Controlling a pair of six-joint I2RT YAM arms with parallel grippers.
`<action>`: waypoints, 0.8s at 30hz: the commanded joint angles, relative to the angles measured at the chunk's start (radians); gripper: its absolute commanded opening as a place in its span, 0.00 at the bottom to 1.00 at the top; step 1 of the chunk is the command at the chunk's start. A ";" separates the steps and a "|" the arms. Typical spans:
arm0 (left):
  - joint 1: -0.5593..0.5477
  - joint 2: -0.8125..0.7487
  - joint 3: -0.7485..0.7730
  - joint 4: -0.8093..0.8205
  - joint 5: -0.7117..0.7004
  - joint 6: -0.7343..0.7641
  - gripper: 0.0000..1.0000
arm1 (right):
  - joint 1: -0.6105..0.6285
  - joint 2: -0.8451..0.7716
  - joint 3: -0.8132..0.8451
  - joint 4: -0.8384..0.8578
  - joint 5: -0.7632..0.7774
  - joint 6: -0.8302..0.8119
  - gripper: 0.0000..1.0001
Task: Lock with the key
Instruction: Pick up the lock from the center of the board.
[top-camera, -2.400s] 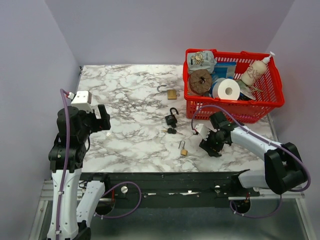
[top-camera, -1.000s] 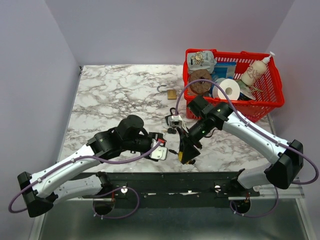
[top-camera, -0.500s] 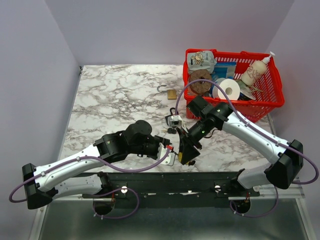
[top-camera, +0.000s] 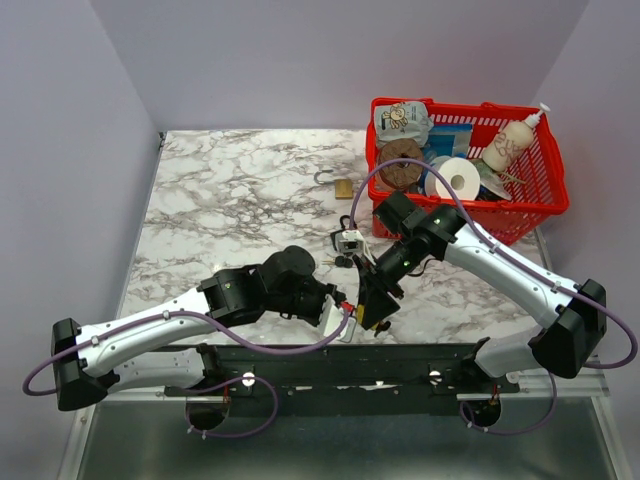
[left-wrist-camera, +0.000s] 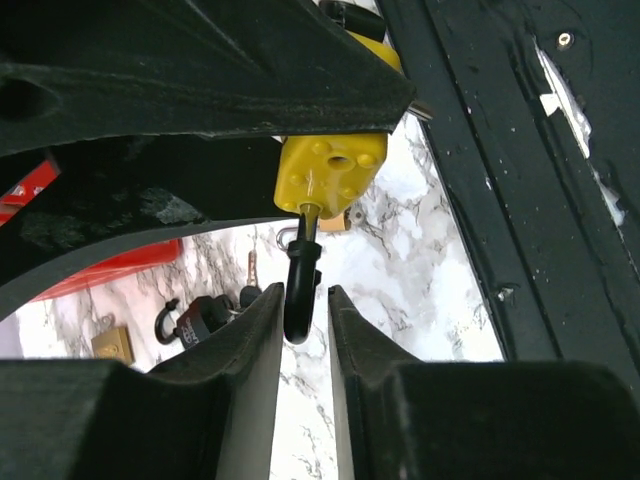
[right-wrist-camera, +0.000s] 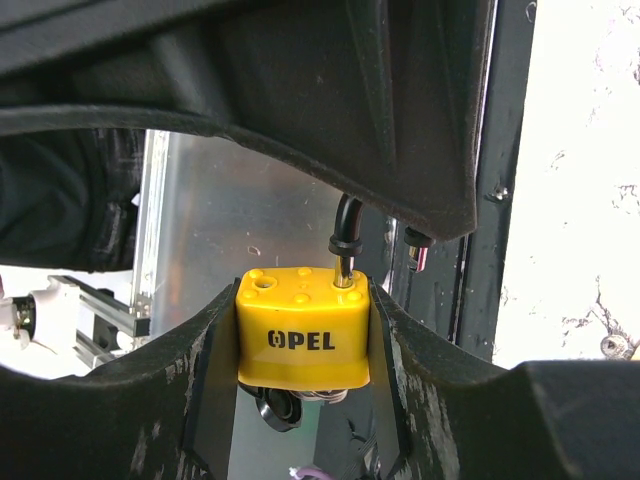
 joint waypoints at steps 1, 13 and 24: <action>-0.009 0.007 0.018 -0.018 -0.016 0.015 0.27 | 0.009 -0.008 0.020 0.021 -0.020 0.023 0.09; 0.038 -0.046 0.007 -0.045 0.082 -0.143 0.00 | -0.023 -0.034 0.072 0.013 0.112 0.011 0.97; 0.276 -0.106 0.082 -0.029 0.297 -0.433 0.00 | -0.115 -0.128 0.195 -0.004 0.268 -0.117 1.00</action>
